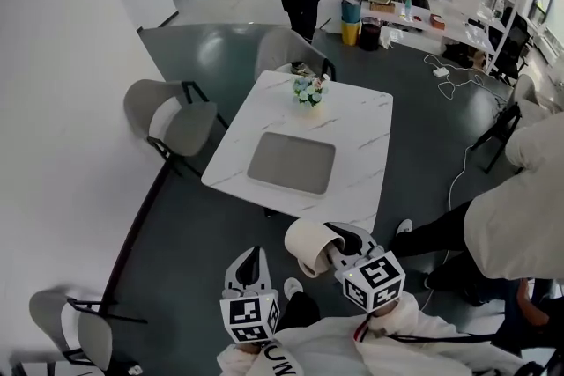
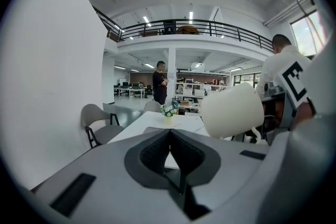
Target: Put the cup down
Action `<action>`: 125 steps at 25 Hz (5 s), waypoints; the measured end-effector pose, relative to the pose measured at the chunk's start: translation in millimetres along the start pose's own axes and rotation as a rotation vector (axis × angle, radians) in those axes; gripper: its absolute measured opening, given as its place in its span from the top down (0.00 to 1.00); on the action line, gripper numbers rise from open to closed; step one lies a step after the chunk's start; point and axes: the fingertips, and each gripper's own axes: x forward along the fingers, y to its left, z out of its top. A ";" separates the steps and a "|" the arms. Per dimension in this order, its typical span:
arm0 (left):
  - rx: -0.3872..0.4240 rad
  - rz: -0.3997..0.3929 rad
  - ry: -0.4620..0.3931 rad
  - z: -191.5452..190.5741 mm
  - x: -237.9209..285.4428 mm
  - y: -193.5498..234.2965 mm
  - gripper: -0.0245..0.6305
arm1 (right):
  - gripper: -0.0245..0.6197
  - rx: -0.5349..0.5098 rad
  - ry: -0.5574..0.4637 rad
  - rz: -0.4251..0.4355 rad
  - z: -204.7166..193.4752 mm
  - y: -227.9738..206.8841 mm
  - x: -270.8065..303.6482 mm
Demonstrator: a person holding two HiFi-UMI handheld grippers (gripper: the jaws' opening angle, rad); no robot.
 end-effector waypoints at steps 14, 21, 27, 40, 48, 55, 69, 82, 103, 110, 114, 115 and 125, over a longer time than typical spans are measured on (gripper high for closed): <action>0.010 -0.086 0.042 18.8 79.9 80.8 0.95 | 0.90 0.015 0.026 -0.087 13.2 -12.1 99.9; 0.032 -0.127 0.035 28.5 102.6 110.7 0.95 | 0.90 0.029 0.012 -0.143 20.7 -17.0 127.8; 0.028 -0.158 0.034 30.6 107.0 114.4 0.95 | 0.90 0.019 0.038 -0.151 22.1 -11.3 130.3; 0.043 -0.172 0.053 36.0 128.7 100.2 0.95 | 0.90 0.032 0.047 -0.159 27.2 -35.4 131.6; 0.053 -0.161 0.062 45.1 160.0 86.5 0.95 | 0.90 0.055 0.054 -0.170 26.6 -77.9 135.0; 0.051 -0.133 0.076 49.6 181.5 69.4 0.95 | 0.90 0.053 0.058 -0.126 31.5 -103.0 144.0; 0.044 -0.102 0.096 48.1 203.7 57.3 0.95 | 0.90 0.066 0.048 -0.060 32.5 -125.7 151.1; 0.036 -0.124 0.117 43.8 212.9 83.1 0.95 | 0.90 0.080 0.052 -0.110 32.6 -119.1 170.7; 0.018 -0.120 0.174 25.7 269.5 133.3 0.95 | 0.90 0.027 0.181 -0.152 10.8 -149.9 251.0; 0.033 -0.123 0.198 17.1 305.4 144.5 0.95 | 0.90 -0.004 0.200 -0.181 9.2 -173.6 283.0; 0.037 -0.130 0.208 15.5 319.0 146.4 0.95 | 0.90 -0.011 0.227 -0.185 5.3 -185.0 296.5; 0.036 -0.131 0.212 14.6 322.0 147.2 0.95 | 0.90 -0.012 0.237 -0.184 3.7 -187.0 299.5; 0.028 -0.131 0.212 12.4 351.7 160.3 0.95 | 0.90 -0.047 0.339 -0.151 -13.2 -197.0 339.2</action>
